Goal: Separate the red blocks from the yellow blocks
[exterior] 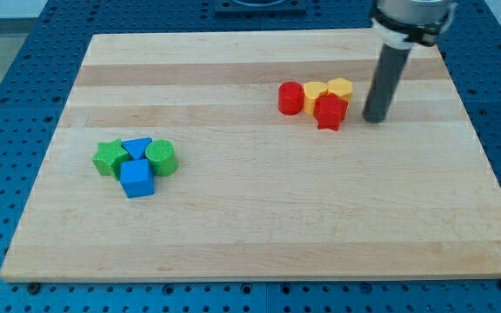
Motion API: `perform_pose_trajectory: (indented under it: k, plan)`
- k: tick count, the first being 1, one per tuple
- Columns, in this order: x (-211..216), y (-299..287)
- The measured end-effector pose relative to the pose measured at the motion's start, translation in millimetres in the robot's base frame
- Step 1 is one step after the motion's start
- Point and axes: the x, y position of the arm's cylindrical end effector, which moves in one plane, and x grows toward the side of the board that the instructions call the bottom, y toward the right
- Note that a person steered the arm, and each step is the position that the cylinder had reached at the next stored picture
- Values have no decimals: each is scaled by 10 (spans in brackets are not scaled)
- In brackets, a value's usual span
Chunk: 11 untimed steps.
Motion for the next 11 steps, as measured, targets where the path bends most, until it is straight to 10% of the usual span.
perform_pose_trajectory:
  k: [5,9,11]
  plan:
    - [79,-811]
    - [-330,-366]
    - [-339,-1358]
